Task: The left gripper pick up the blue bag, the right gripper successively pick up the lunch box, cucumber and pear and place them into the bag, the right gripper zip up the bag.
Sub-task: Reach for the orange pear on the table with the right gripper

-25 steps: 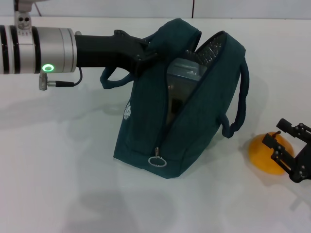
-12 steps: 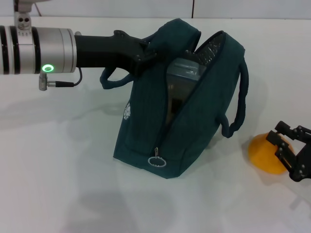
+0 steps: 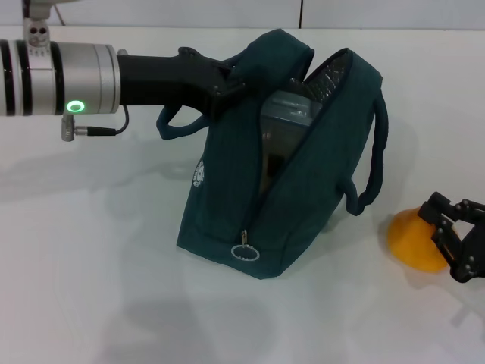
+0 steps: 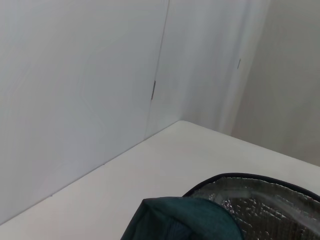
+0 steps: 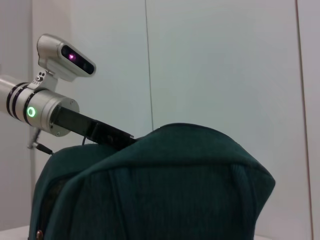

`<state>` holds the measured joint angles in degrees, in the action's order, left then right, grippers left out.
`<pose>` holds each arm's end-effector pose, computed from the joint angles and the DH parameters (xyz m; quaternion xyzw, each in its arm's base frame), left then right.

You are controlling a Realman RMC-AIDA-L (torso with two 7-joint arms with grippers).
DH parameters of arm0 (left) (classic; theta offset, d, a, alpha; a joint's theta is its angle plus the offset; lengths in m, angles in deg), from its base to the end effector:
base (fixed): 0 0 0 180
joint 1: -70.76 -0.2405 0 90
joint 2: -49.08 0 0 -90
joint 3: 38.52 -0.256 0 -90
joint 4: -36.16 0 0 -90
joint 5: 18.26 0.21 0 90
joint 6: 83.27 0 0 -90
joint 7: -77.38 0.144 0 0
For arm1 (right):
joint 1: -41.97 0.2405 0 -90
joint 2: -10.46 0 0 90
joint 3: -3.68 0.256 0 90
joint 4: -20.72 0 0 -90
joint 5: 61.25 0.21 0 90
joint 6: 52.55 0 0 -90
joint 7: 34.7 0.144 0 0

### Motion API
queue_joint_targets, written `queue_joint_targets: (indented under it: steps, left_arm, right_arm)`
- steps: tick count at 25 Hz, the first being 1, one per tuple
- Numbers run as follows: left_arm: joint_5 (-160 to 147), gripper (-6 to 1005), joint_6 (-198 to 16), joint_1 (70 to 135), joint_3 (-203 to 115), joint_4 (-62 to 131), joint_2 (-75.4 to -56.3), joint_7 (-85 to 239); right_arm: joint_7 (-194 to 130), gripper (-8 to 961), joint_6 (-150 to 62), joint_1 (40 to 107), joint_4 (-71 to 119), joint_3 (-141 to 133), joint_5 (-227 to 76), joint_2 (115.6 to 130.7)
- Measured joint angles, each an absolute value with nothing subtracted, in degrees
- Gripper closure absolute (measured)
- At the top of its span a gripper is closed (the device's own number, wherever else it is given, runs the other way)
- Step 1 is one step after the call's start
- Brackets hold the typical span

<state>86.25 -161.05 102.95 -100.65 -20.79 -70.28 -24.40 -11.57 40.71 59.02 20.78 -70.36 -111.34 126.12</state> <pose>-0.1729 0.3746 0.0055 -0.9465 -0.1958 -0.2175 0.1362 0.3261 0.2247 -0.0304 -0.8495 0.1357 0.3652 0.3559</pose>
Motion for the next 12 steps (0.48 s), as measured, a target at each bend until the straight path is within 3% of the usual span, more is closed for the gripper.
queue_joint_targets:
  steps: [12]
  left_arm:
    - [86.2, 955, -161.0, 103.0, -100.7, -20.8, -70.28, -24.4]
  right_arm:
    - [-11.4, 897, 40.1, 59.0, 20.9, -70.3, -111.3, 126.12]
